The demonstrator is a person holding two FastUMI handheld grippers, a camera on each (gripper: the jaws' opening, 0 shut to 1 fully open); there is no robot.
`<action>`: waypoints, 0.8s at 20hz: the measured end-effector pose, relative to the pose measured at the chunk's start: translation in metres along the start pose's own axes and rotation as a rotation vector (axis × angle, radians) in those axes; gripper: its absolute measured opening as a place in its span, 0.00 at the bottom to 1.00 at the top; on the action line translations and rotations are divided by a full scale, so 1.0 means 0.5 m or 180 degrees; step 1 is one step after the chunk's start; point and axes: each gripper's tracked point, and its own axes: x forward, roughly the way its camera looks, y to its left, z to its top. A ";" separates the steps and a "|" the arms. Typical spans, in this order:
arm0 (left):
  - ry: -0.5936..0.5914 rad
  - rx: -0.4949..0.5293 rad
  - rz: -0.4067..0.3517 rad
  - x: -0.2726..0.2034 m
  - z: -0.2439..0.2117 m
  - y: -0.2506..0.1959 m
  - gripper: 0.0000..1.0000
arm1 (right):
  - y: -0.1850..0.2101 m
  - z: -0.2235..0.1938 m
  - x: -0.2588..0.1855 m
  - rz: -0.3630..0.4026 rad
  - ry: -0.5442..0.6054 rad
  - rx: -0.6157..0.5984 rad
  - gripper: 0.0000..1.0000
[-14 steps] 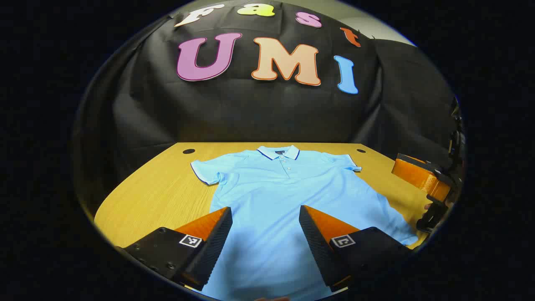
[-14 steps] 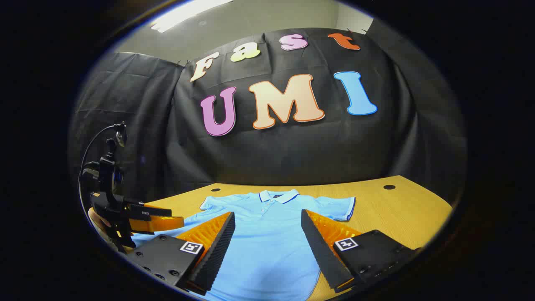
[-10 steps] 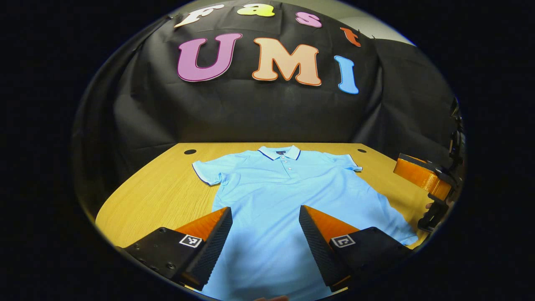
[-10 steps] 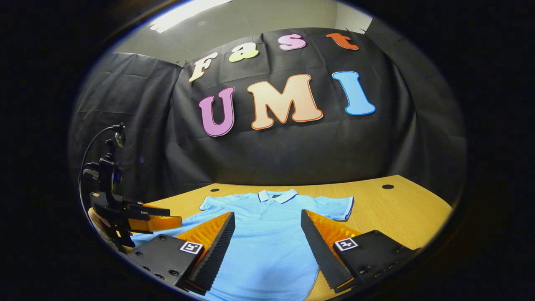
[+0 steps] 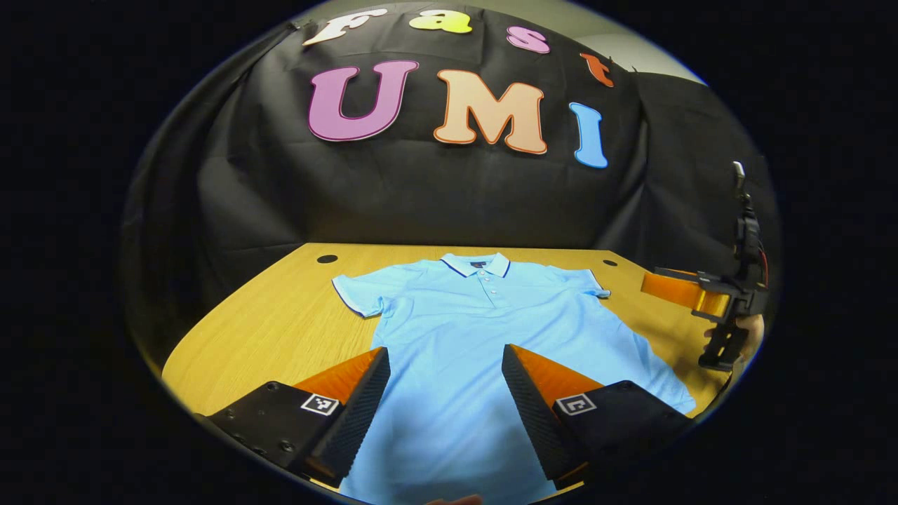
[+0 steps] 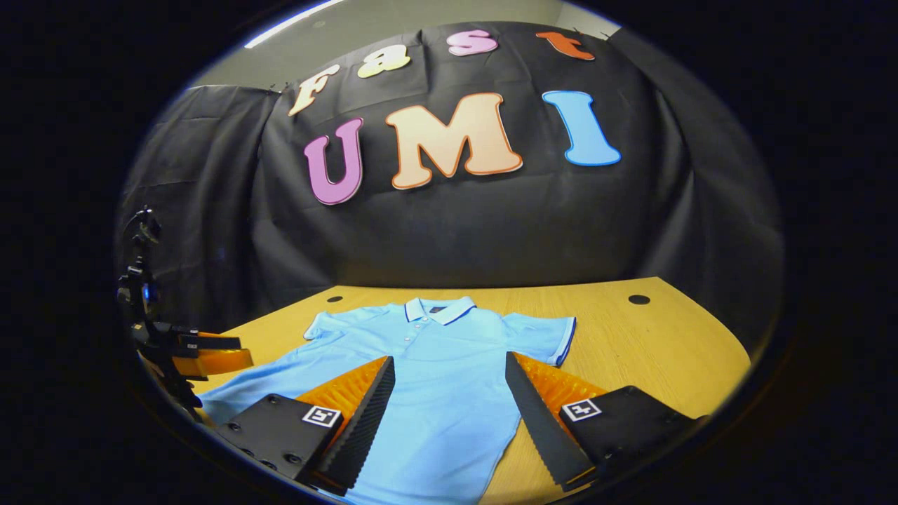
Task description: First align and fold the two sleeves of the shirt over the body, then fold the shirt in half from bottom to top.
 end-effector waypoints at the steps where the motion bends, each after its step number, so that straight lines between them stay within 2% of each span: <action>1: -0.0015 -0.0003 -0.0005 -0.001 0.003 0.003 0.95 | -0.021 0.000 0.024 -0.0068 0.0084 -0.0074 0.98; 4: -0.0022 -0.0041 0.0010 -0.002 0.007 0.015 0.96 | -0.078 0.009 0.093 -0.0247 0.0297 -0.0195 0.98; 8: 0.0007 -0.0068 0.0045 0.000 0.005 0.029 0.95 | -0.143 0.045 0.186 -0.0419 0.0428 -0.0061 0.98; 9: 0.0013 -0.0065 0.0053 0.000 0.003 0.031 0.95 | -0.159 0.046 0.205 -0.0470 0.0496 -0.0074 0.95; 10: 0.0018 -0.0065 0.0047 0.002 0.002 0.030 0.96 | -0.183 0.047 0.227 -0.0550 0.0548 -0.0149 0.98; 13: 0.0038 -0.0073 0.0020 0.004 -0.002 0.028 0.95 | -0.223 0.034 0.269 -0.0710 0.0712 -0.0211 0.95; 16: 0.0086 -0.0092 0.0011 0.010 -0.010 0.030 0.96 | -0.260 0.004 0.310 -0.0822 0.0875 -0.0146 0.98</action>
